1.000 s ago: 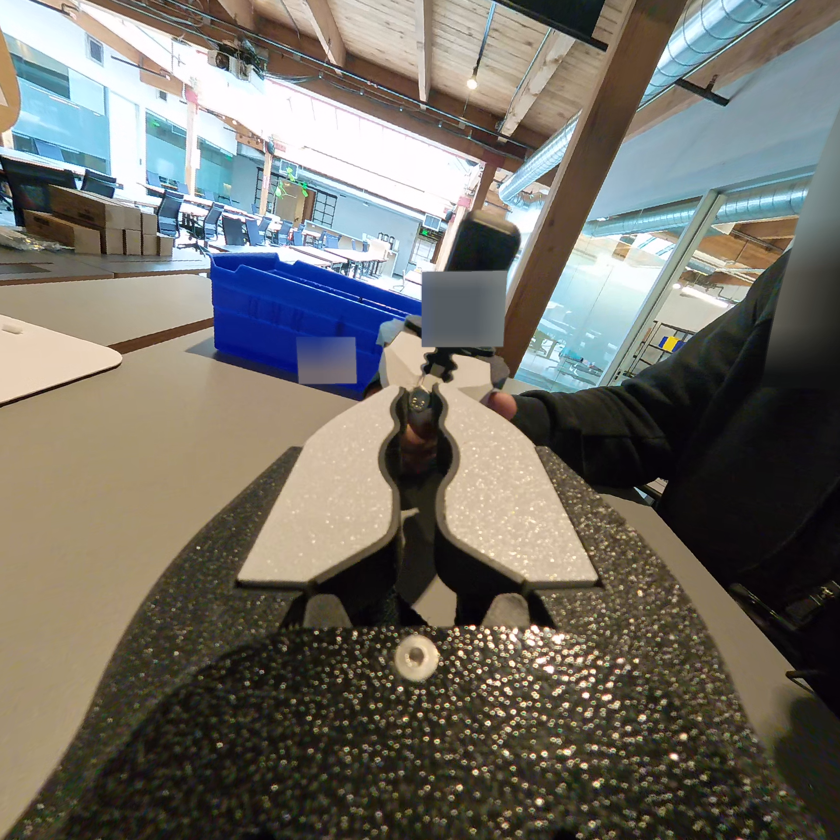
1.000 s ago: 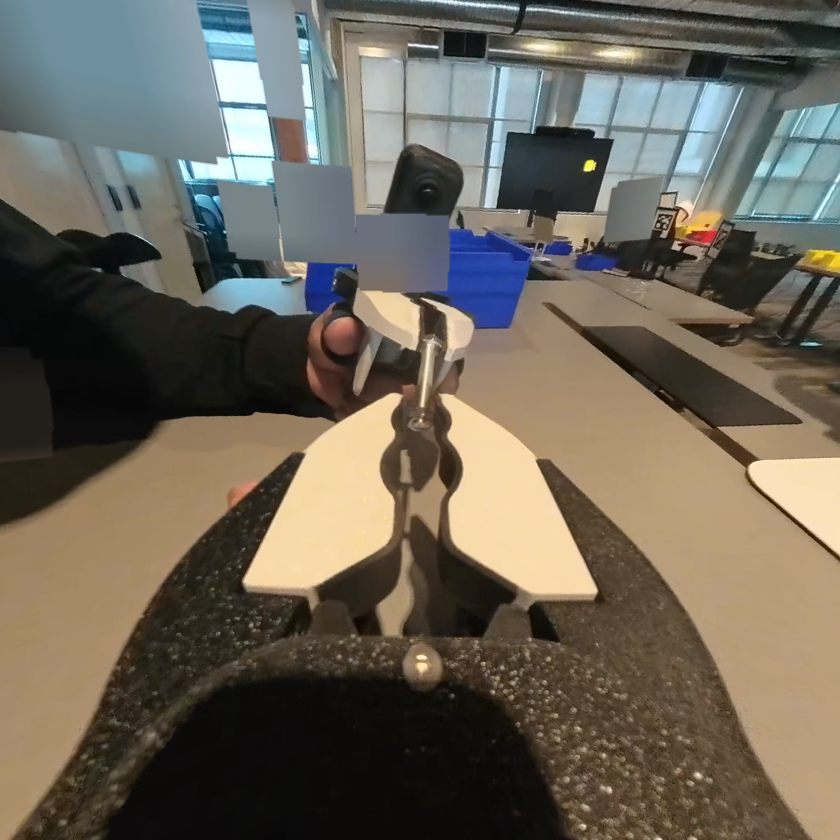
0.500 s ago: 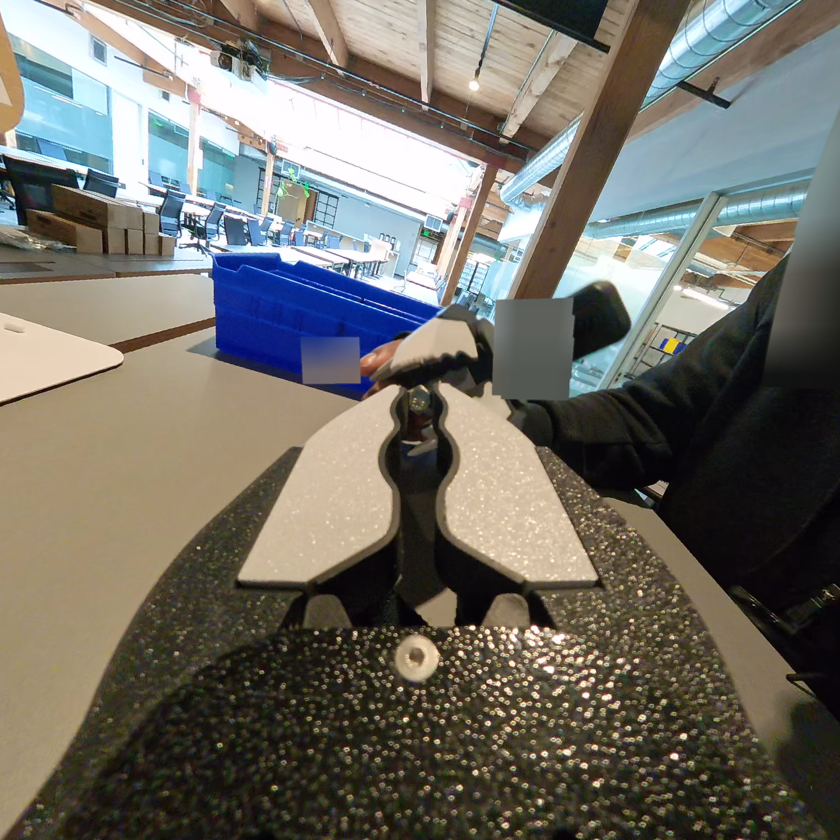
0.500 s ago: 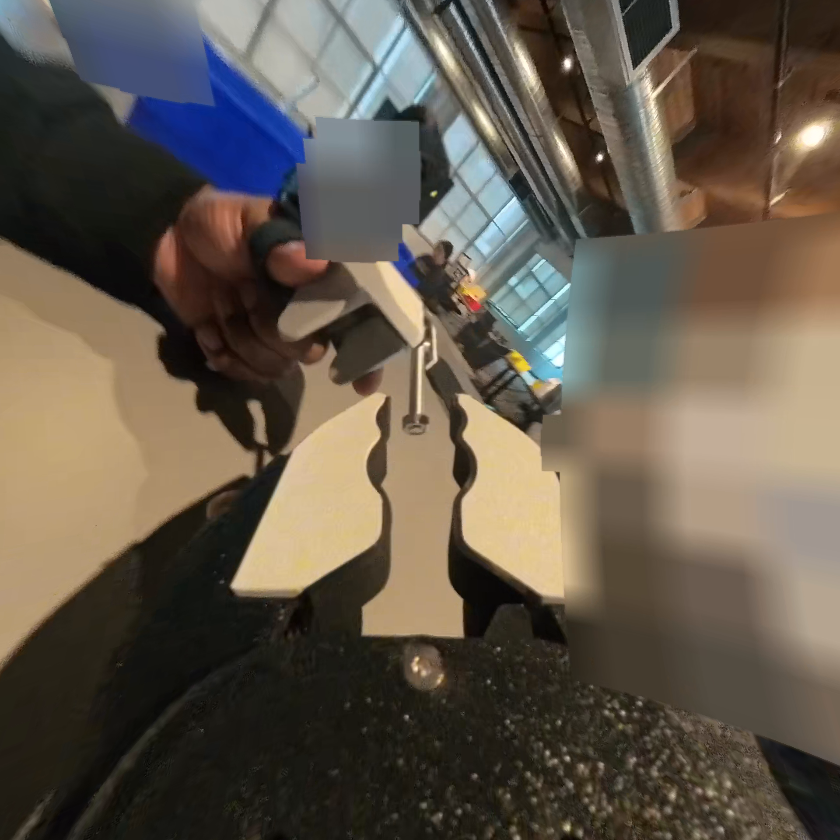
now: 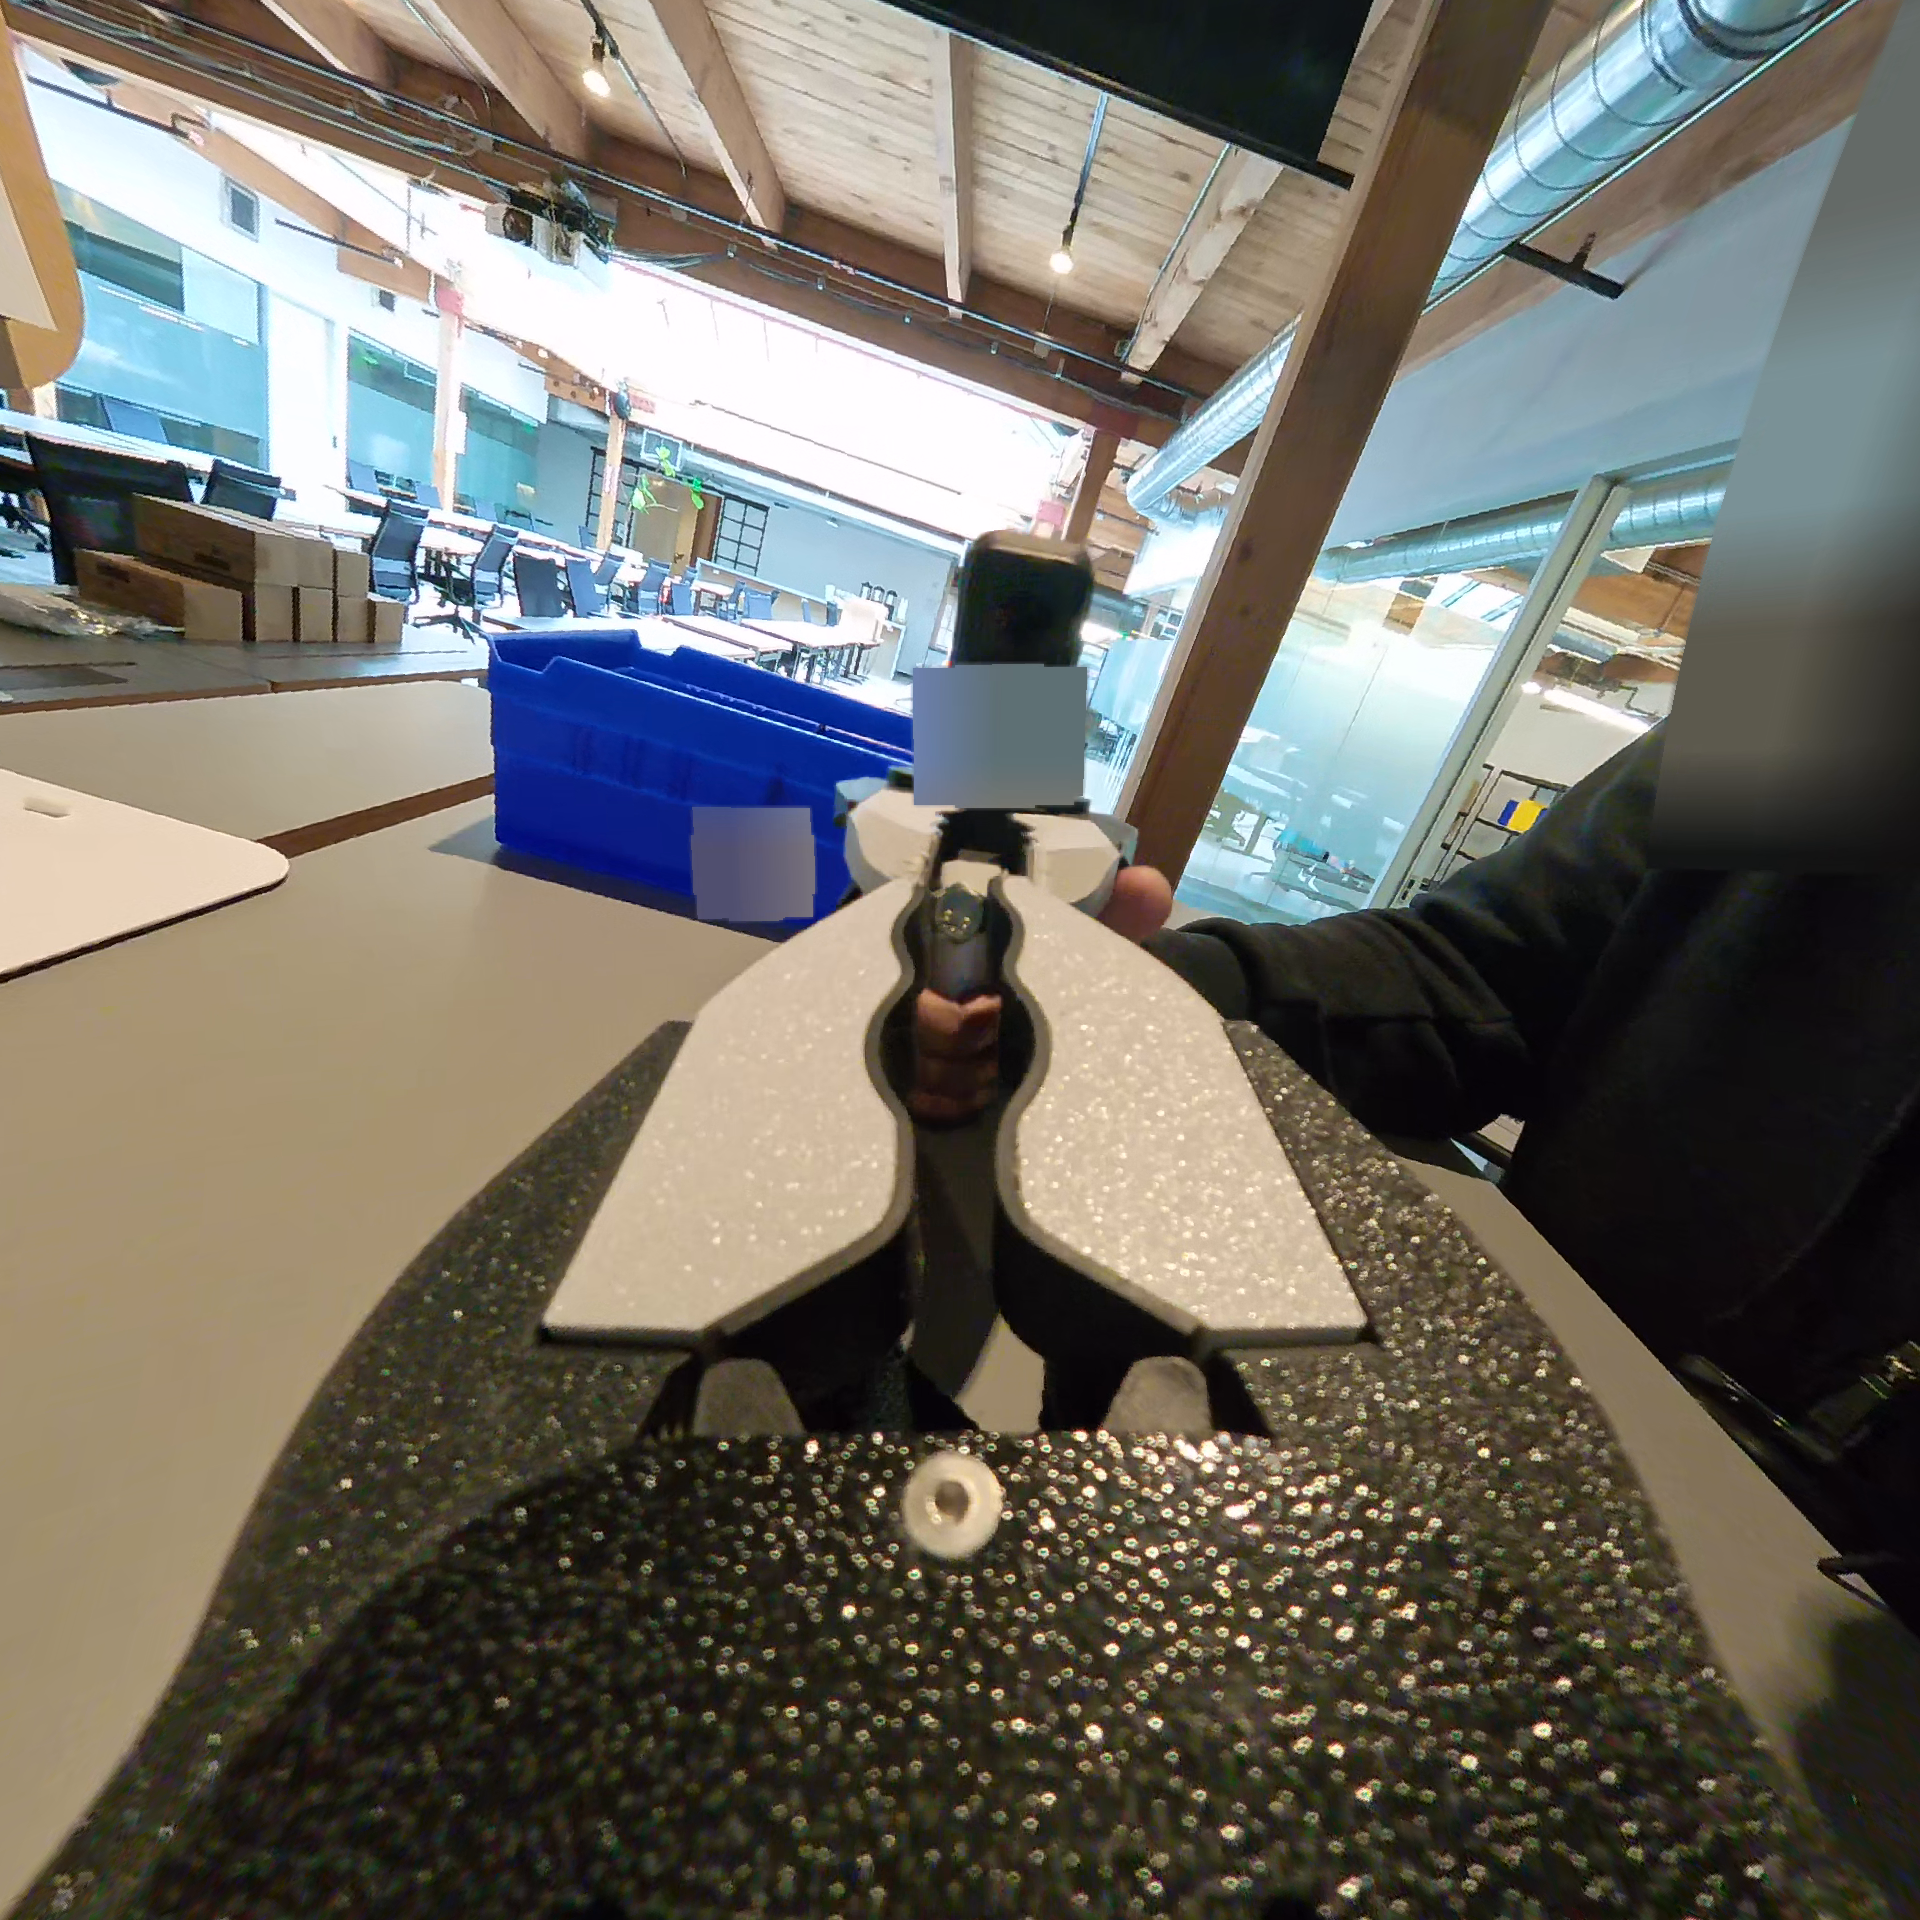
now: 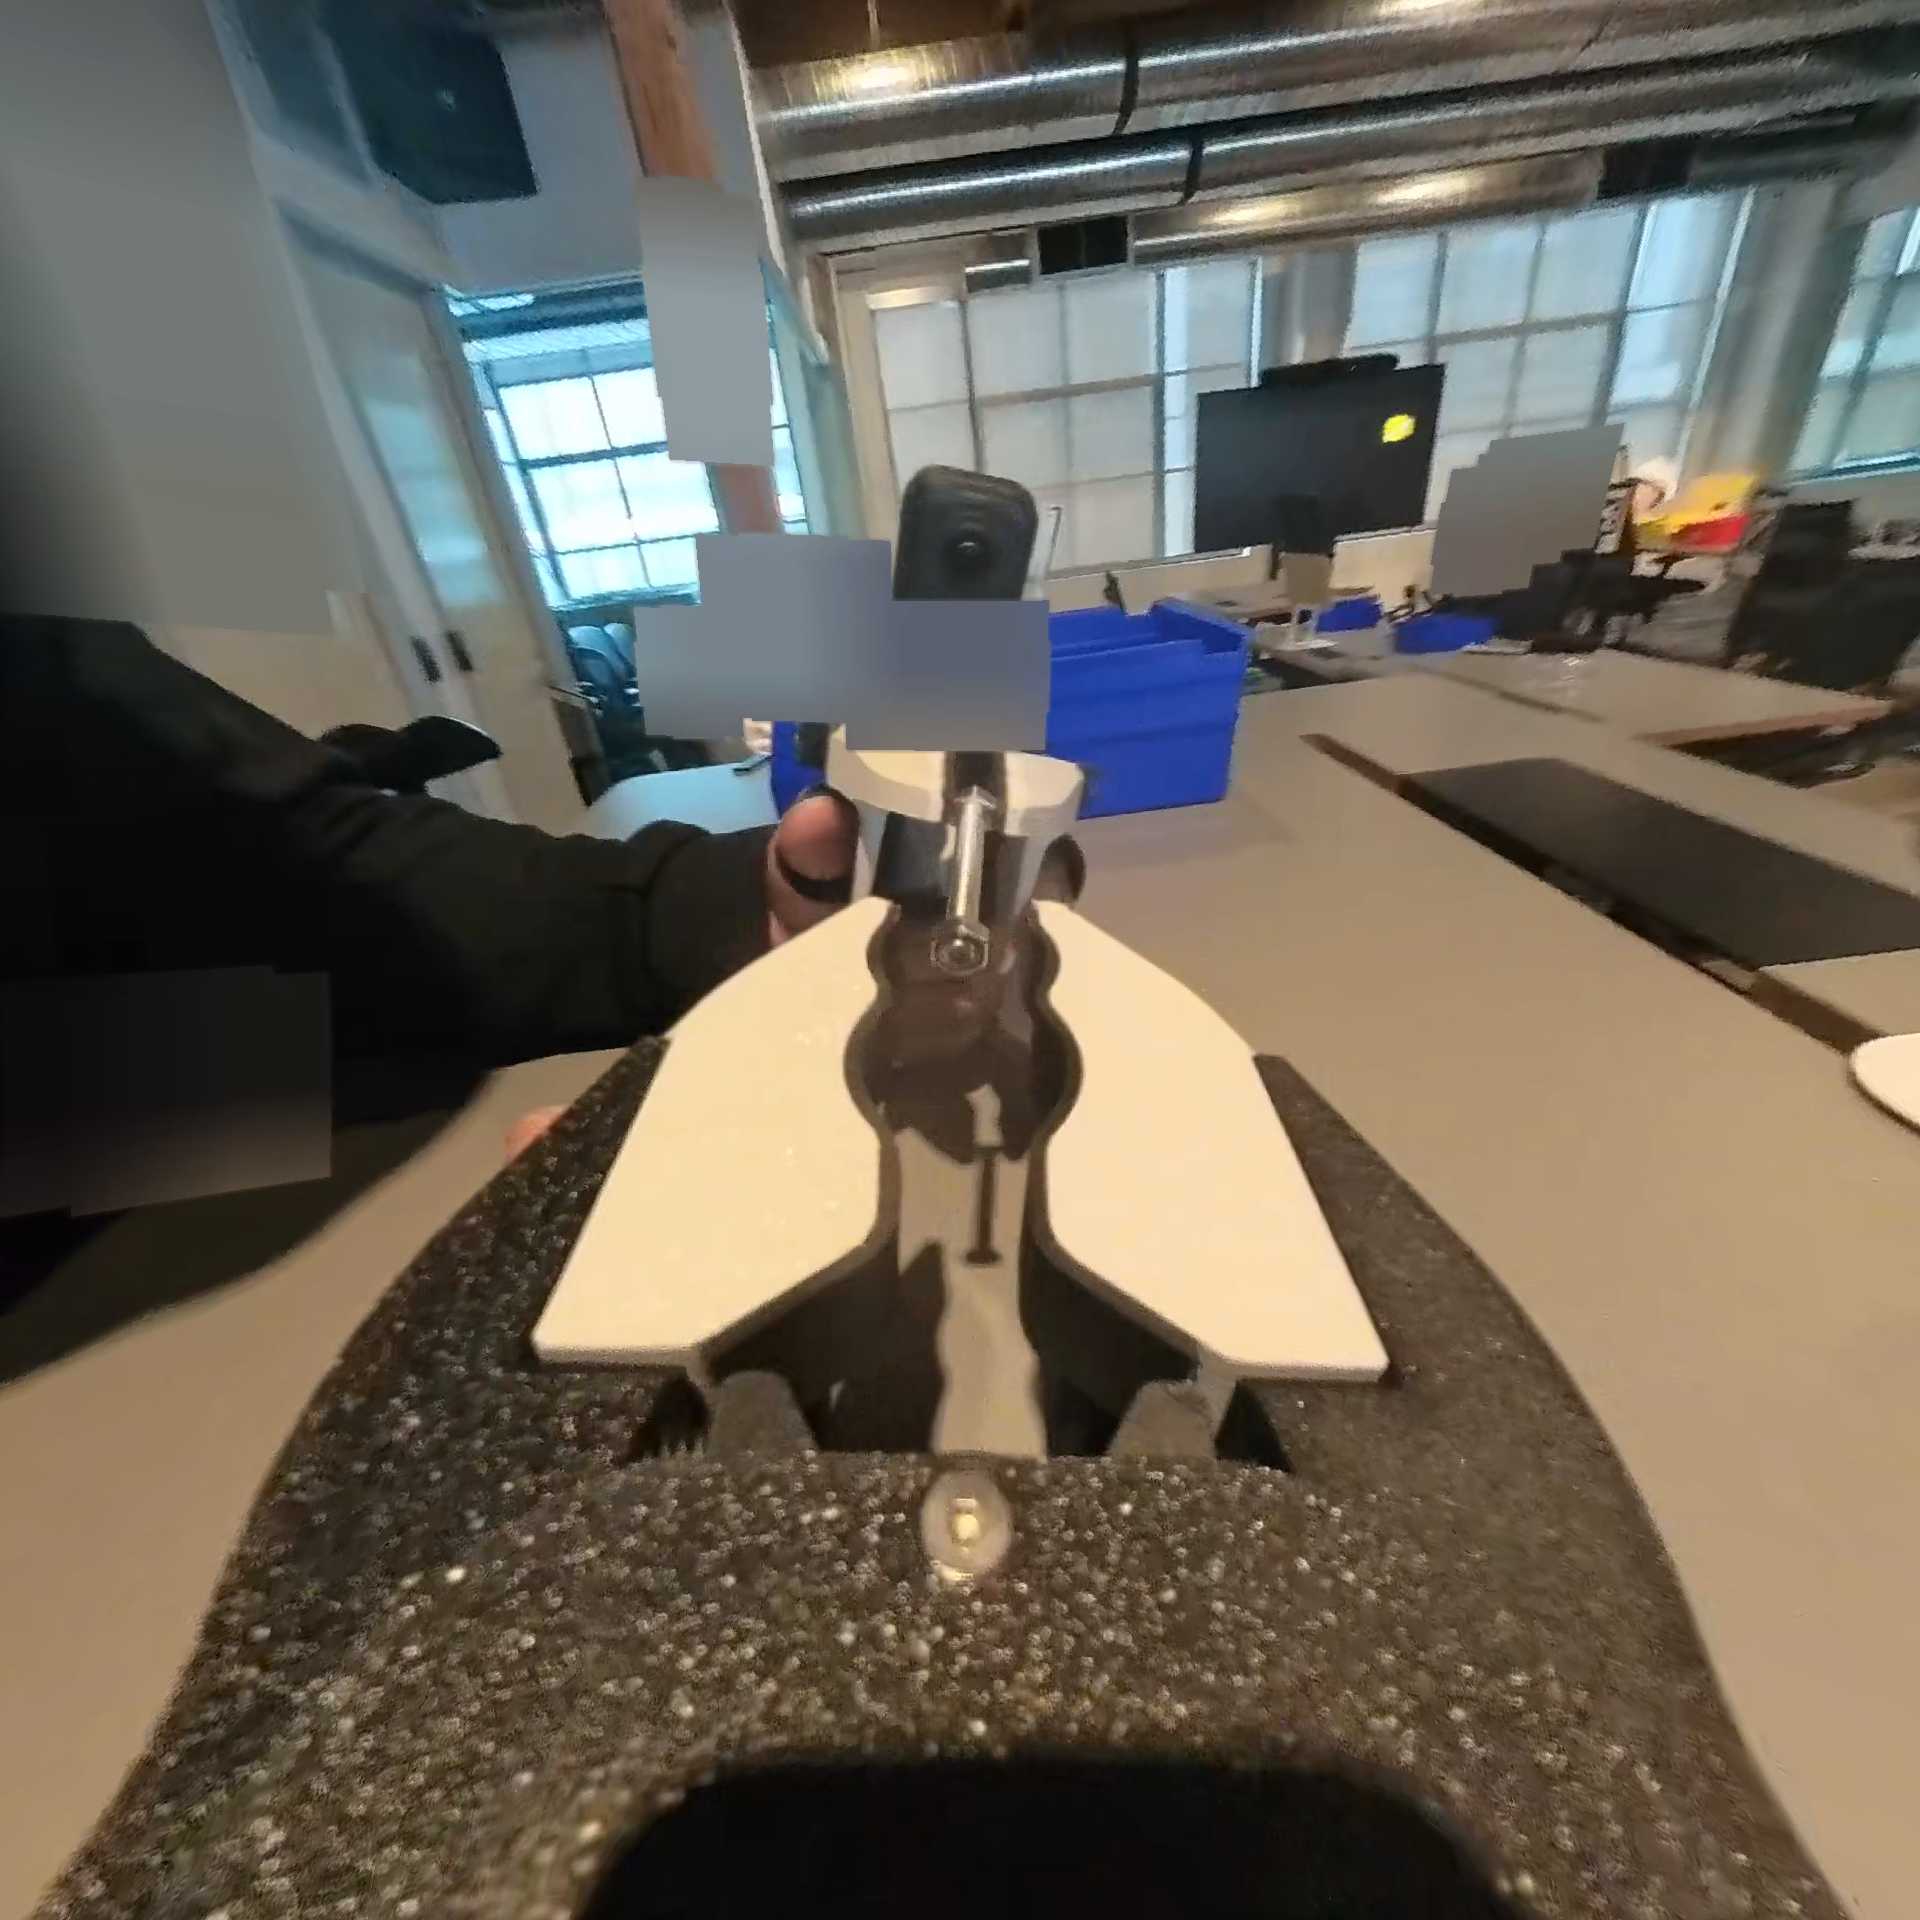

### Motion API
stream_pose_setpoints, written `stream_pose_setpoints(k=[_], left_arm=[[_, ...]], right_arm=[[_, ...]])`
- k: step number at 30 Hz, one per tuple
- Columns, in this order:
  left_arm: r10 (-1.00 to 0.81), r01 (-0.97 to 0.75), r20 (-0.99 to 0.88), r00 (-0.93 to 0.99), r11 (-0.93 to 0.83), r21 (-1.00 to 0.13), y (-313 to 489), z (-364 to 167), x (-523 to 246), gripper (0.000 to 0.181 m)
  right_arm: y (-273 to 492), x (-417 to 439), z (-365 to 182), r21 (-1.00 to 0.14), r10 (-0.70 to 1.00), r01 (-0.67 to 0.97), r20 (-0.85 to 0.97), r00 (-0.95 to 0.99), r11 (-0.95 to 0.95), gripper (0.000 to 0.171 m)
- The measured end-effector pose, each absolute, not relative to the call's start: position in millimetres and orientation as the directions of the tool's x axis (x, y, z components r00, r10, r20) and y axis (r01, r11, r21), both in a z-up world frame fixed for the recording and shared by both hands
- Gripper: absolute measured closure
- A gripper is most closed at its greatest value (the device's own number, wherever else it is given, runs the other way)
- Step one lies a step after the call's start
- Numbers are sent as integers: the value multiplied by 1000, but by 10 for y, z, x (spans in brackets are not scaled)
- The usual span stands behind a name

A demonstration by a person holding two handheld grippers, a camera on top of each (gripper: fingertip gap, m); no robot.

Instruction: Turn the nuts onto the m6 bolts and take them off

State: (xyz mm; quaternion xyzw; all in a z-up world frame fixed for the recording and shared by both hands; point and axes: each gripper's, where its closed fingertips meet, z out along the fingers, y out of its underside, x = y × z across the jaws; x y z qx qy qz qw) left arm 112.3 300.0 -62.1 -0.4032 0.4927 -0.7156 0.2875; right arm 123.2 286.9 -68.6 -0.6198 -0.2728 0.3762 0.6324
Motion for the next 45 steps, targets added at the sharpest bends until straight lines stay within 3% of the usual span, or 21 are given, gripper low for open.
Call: stream_pose_setpoints(k=[4, 7, 11, 15, 17, 20, 24, 29, 45], left_arm=[[-805, 17, 294, -516, -352, -936, 2997, -615, 1117, 172], [-804, 16, 297, -515, -356, -934, 3002, -614, 1117, 172], [-800, 1, 310, -513, -362, -932, 3004, -628, 1127, 171], [-804, -7, 316, -504, -362, -932, 3010, -642, 1142, 171], [-801, 1, 313, -510, -364, -931, 3010, -630, 1130, 171], [-801, 10, 316, -509, -372, -928, 3024, -617, 1121, 172], [-800, 10, 313, -511, -370, -929, 3018, -618, 1119, 171], [-796, 10, 312, -519, -371, -929, 3005, -614, 1115, 172], [-819, -55, 260, -512, -270, -961, 2862, -723, 1169, 157]], right_arm=[[2878, 1195, -725, -990, 817, -117, -127, 562, -73, 153], [2889, 1185, -751, -999, 796, -35, -28, 604, -9, 161], [2912, 1218, -755, -954, 669, 216, 301, 680, 209, 161], [2949, 1258, -785, -752, 414, 551, 659, 628, 360, 161], [2938, 1234, -775, -773, 429, 519, 634, 643, 365, 155], [2928, 1226, -745, -889, 551, 347, 458, 697, 300, 138], [2913, 1235, -704, -957, 645, 186, 288, 707, 224, 138], [2923, 1187, -772, -956, 658, 224, 294, 693, 191, 160], [2853, 1155, -839, -940, 705, 289, 329, 629, 182, 161]])
